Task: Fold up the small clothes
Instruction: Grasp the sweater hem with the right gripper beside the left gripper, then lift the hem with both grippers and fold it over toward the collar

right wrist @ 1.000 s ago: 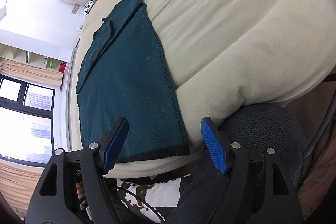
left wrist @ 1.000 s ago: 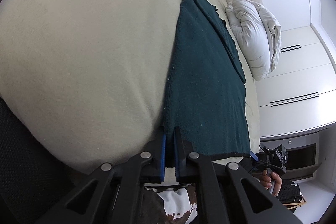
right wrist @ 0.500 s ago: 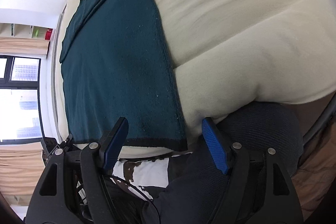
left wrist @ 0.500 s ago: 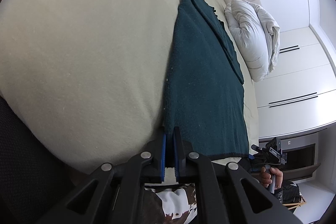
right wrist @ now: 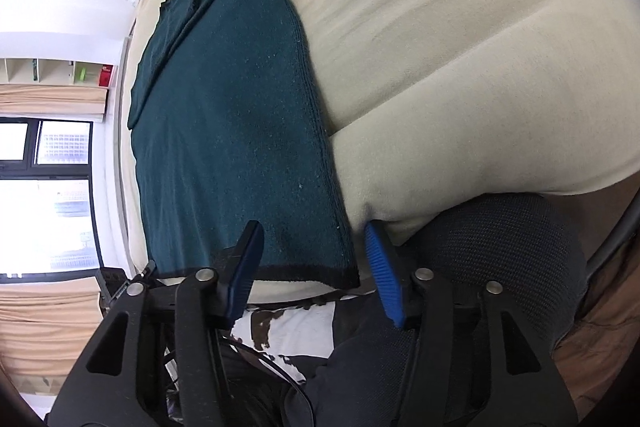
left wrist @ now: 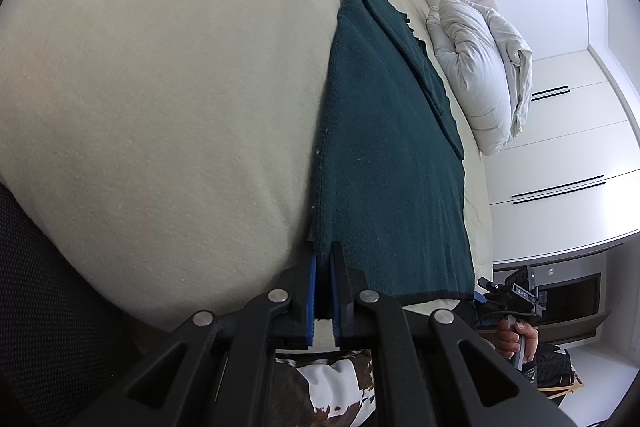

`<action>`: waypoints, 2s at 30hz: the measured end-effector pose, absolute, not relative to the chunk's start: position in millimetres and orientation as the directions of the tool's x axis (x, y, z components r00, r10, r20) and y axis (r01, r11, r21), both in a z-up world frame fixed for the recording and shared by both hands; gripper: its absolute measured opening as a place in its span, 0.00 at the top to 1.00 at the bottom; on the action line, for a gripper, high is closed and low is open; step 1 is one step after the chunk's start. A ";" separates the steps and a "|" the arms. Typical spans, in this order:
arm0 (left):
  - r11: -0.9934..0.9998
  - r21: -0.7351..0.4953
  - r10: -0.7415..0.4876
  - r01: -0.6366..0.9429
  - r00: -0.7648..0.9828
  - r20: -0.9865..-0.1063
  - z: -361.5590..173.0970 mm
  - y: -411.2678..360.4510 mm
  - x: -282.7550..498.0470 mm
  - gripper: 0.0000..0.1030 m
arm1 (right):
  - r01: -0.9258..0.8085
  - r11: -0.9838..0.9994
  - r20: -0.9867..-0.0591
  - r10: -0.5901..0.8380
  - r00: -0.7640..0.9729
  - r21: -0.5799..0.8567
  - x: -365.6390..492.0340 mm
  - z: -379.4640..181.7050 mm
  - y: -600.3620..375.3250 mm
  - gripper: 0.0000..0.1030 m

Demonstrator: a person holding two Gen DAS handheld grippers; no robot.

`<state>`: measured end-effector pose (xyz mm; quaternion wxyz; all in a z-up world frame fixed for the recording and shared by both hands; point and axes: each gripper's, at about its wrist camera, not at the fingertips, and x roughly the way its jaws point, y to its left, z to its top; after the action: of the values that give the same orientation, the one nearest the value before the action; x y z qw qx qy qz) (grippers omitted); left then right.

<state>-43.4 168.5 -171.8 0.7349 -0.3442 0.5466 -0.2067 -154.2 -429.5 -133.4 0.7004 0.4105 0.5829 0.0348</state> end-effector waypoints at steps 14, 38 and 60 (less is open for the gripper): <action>0.679 -0.731 -0.680 -0.070 0.314 -0.663 -172.1 166.7 -44.7 0.93 | 0.430 0.602 -0.739 0.576 0.350 0.673 -162.1 -142.6 -429.1 0.79; 0.581 -0.813 -0.740 -0.043 0.389 -0.549 -131.5 176.4 -43.4 0.94 | 0.267 0.583 -0.614 0.549 0.567 0.767 -153.8 -74.4 -418.4 0.94; 0.392 -0.920 -0.775 -0.019 0.532 -0.341 -65.9 174.8 103.0 0.94 | 0.145 0.475 -0.408 0.515 0.754 0.868 -19.3 -16.8 -438.1 0.95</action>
<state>103.0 174.8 -65.9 0.7275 -0.4864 0.4083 -0.2597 -19.3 -438.1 -16.8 0.7926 0.4987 0.3308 0.1167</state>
